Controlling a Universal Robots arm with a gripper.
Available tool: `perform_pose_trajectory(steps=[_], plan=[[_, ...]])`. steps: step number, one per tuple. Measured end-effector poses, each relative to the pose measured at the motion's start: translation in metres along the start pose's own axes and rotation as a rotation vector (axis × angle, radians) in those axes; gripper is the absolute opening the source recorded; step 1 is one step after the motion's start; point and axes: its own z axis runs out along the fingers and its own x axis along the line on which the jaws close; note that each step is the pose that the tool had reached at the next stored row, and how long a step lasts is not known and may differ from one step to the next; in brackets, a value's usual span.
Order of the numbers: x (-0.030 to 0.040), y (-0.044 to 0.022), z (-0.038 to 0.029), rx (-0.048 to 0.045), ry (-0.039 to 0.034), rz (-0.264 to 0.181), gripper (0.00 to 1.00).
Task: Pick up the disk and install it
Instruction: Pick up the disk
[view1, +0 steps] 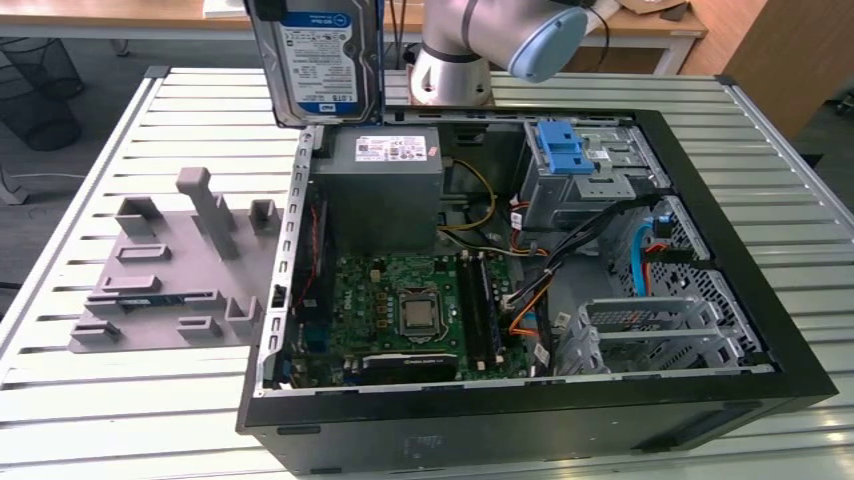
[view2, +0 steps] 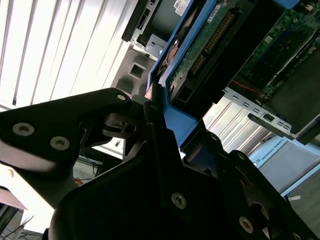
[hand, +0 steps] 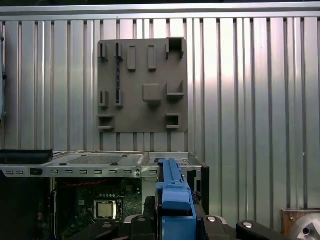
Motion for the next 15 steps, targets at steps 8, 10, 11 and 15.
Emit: perform_pose_trajectory(steps=[8,10,11,15], plan=[[0.0094,-0.0003,0.0001,0.0000,0.0022,0.000,0.36],[0.0125,-0.0004,0.0001,0.0001,0.0032,0.000,0.36],[0.0140,-0.0005,0.0001,0.0002,0.0038,0.000,0.36],[0.0171,-0.0009,0.0002,0.0003,0.0056,0.000,0.36]])
